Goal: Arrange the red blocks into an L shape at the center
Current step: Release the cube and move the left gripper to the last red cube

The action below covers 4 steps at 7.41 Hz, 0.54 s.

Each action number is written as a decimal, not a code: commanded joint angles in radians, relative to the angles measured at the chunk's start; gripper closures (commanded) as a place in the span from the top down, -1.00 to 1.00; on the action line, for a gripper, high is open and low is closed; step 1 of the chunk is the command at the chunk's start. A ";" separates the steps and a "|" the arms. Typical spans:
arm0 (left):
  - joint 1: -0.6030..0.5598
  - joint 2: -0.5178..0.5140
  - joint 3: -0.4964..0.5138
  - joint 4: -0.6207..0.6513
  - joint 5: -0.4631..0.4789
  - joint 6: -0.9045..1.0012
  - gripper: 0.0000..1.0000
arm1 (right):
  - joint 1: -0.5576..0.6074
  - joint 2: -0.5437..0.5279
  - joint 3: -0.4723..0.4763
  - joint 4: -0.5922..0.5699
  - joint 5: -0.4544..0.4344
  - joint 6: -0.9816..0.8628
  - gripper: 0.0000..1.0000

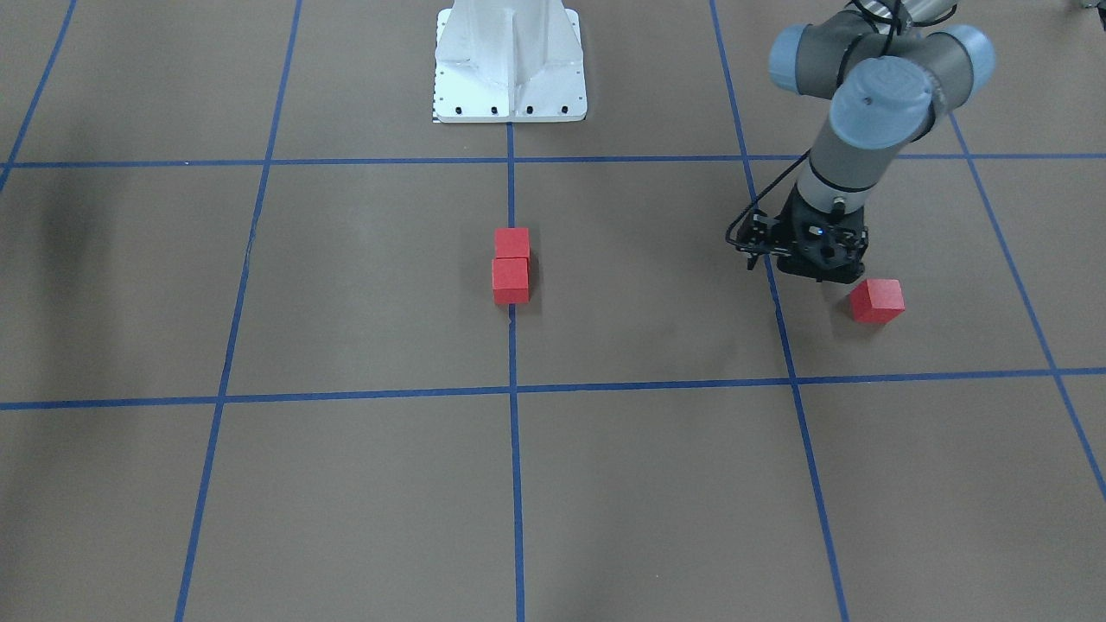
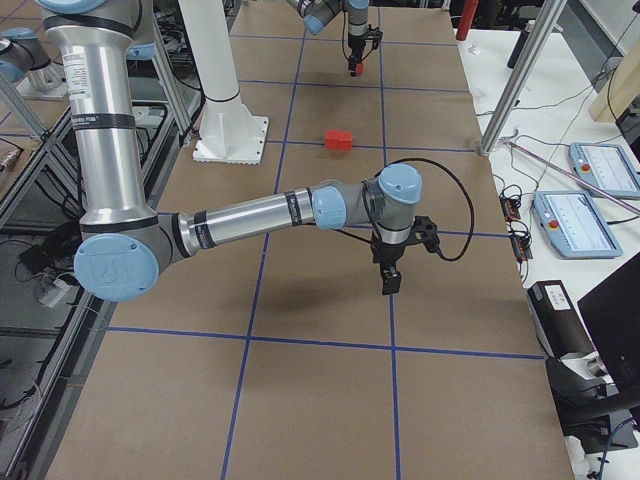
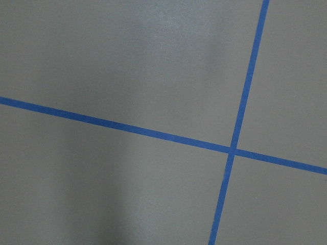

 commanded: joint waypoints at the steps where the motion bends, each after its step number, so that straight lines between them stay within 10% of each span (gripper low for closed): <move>1: -0.069 0.099 0.001 -0.012 -0.008 0.005 1.00 | 0.000 0.000 0.000 0.000 0.000 0.000 0.98; 4: -0.129 0.167 0.013 -0.085 -0.166 0.023 1.00 | 0.000 0.002 0.002 0.000 0.000 0.000 0.98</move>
